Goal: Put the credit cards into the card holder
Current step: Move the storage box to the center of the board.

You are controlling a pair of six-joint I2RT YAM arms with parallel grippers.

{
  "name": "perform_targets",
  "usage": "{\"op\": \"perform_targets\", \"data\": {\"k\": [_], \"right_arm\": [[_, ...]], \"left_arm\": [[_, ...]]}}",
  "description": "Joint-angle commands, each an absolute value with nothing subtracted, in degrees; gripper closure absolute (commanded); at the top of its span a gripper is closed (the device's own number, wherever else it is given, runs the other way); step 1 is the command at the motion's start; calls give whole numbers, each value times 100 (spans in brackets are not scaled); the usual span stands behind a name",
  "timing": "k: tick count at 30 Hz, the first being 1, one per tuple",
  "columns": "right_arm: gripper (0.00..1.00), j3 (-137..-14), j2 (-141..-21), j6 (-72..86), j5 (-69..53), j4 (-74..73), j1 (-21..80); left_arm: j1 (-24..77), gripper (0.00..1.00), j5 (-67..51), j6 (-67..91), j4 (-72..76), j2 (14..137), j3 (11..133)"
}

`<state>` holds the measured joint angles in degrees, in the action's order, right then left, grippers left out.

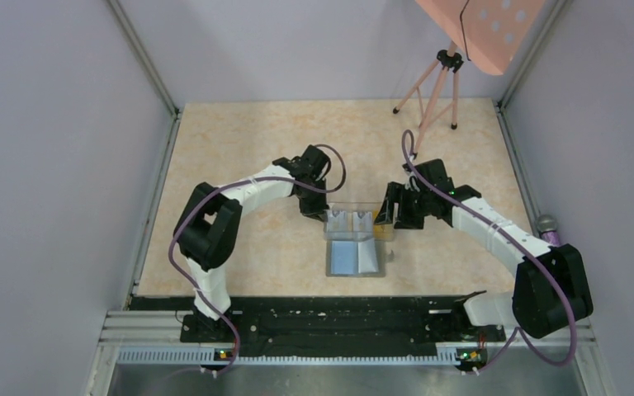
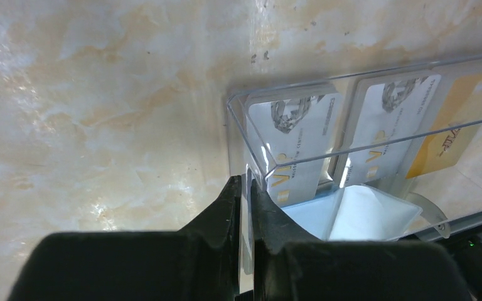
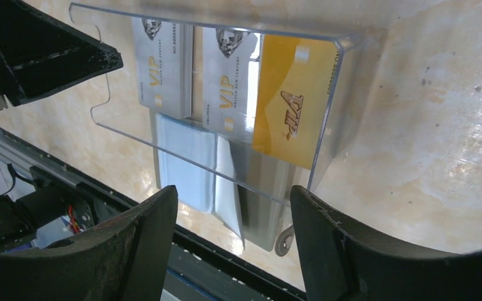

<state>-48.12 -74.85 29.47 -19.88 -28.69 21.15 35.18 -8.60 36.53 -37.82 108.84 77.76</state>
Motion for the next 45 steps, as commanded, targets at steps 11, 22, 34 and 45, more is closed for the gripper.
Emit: {"op": "perform_targets", "data": {"k": [11, 22, 34, 45], "right_arm": [[29, -5276, -8053, 2591, -1909, -2935, 2057], [43, -5813, -9087, 2602, -2182, -2695, 2120], [59, -6118, -9492, 2816, -2656, -2472, 2532], [47, -6175, -9080, 2741, -2351, -2778, 2855]], "left_arm": [[2873, 100, -1013, 3810, -3852, 10342, 6882], [2262, 100, -907, 3192, -4080, 10186, 6804], [2248, 53, -80, 2804, -4840, 10022, 7554], [2334, 50, -671, 3070, -4696, 9321, 7947]]}}
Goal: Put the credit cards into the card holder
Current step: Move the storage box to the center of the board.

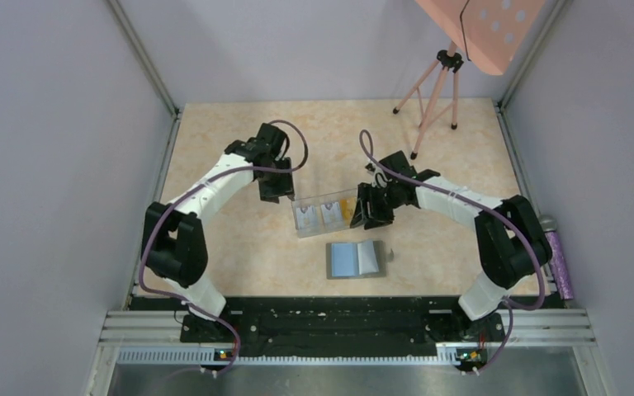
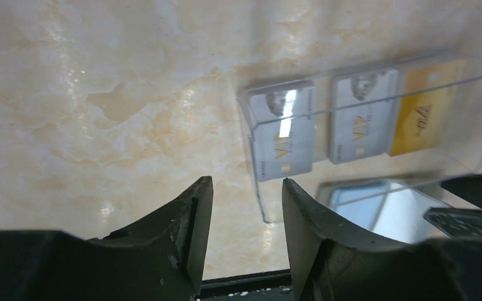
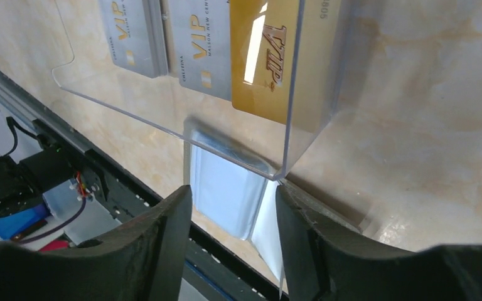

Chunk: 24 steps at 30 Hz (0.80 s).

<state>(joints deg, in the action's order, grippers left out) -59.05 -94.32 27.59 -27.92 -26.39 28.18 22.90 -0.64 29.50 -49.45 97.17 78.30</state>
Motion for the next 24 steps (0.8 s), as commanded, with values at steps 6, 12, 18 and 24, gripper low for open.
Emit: {"op": "perform_targets", "data": {"k": [6, 12, 18, 24], "right_arm": [[38, -6453, -9200, 2709, -2012, -2881, 2496], [49, -7003, -9934, 2577, -2454, -2879, 2530], [67, -6978, -10118, 2619, -2803, -2882, 2748], [72, -6745, -9885, 2783, -2981, -2869, 2992]], "left_arm": [[2701, 50, -1371, 3540, -4079, 9320, 7685], [2971, 51, -1604, 3957, -3594, 9523, 7427], [3048, 54, -1714, 4208, -3194, 9781, 7193], [3112, 57, -1623, 4225, -3069, 10141, 7109]]}}
